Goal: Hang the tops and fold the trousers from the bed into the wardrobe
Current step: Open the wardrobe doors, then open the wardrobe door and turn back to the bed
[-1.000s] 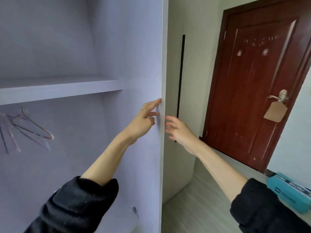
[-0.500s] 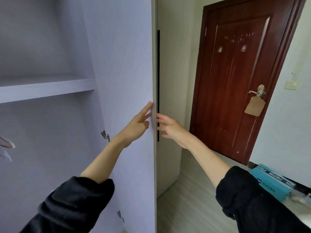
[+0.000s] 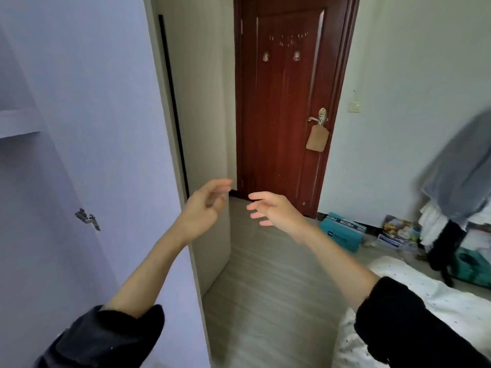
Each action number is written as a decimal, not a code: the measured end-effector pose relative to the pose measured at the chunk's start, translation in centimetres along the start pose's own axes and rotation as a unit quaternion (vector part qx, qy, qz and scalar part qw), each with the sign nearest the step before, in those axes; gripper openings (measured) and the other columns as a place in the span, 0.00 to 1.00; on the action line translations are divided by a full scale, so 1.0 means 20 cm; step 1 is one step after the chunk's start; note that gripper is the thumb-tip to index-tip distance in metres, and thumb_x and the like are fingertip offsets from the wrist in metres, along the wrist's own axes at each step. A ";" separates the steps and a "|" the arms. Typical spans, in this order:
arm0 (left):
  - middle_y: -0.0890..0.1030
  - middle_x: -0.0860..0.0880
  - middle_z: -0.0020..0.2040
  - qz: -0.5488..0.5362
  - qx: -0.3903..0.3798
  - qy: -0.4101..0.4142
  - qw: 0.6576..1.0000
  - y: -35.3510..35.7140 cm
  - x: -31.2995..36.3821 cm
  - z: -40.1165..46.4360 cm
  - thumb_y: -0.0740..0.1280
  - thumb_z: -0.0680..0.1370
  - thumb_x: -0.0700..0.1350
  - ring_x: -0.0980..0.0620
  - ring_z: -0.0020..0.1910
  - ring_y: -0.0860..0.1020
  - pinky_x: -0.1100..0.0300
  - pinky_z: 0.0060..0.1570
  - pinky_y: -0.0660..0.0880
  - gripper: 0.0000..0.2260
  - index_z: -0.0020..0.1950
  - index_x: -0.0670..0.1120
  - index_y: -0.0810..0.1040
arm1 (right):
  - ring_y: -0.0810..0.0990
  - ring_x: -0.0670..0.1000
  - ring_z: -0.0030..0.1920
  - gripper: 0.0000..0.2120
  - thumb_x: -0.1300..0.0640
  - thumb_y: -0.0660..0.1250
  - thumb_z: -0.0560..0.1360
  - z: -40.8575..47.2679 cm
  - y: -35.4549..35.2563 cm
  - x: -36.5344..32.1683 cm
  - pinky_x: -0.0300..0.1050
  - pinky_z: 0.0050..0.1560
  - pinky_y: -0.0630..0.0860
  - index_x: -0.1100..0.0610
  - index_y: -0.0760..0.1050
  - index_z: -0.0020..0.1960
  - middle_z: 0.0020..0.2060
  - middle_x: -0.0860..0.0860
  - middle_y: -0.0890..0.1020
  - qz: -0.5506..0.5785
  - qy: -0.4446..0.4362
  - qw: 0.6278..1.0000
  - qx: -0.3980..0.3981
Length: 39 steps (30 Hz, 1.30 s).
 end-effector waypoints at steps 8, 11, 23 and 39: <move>0.76 0.50 0.46 -0.075 -0.239 0.093 0.964 0.78 0.14 -0.14 0.58 0.78 0.28 0.73 0.40 0.74 0.75 0.48 0.69 0.13 0.60 0.36 0.74 | 0.76 0.43 0.37 0.15 0.66 0.55 0.80 -0.74 -0.37 0.42 0.24 0.32 0.69 0.61 0.72 0.64 0.46 0.54 0.79 0.015 0.120 0.959 0.257; 0.76 0.52 0.47 -0.106 -0.298 0.105 0.943 1.01 0.21 -0.28 0.59 0.79 0.31 0.70 0.43 0.75 0.68 0.53 0.69 0.11 0.59 0.39 0.75 | 0.77 0.46 0.39 0.14 0.63 0.55 0.80 -1.06 -0.42 0.53 0.29 0.37 0.71 0.61 0.71 0.64 0.46 0.54 0.79 0.038 0.159 0.935 0.314; 0.77 0.53 0.53 -0.140 -0.603 0.207 0.758 2.05 1.01 -1.50 0.58 0.81 0.37 0.56 0.55 0.74 0.68 0.53 0.67 0.11 0.58 0.49 0.74 | 0.77 0.45 0.38 0.14 0.64 0.57 0.80 -2.84 -0.51 0.83 0.33 0.36 0.72 0.65 0.70 0.64 0.53 0.63 0.80 0.065 0.281 0.765 0.576; 0.62 0.50 0.74 0.056 -0.762 0.228 0.604 3.56 1.12 -2.98 0.56 0.81 0.40 0.53 0.72 0.61 0.61 0.69 0.59 0.21 0.74 0.47 0.60 | 0.76 0.54 0.60 0.16 0.57 0.57 0.80 -4.53 -0.84 1.98 0.42 0.54 0.70 0.55 0.71 0.67 0.61 0.54 0.78 -0.034 0.519 0.614 0.594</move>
Point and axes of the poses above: each hand's wrist, its own z-axis towards the middle knuckle, its own y-axis out of the palm, x = y × z, the point moved 7 cm from there along z, towards the middle knuckle
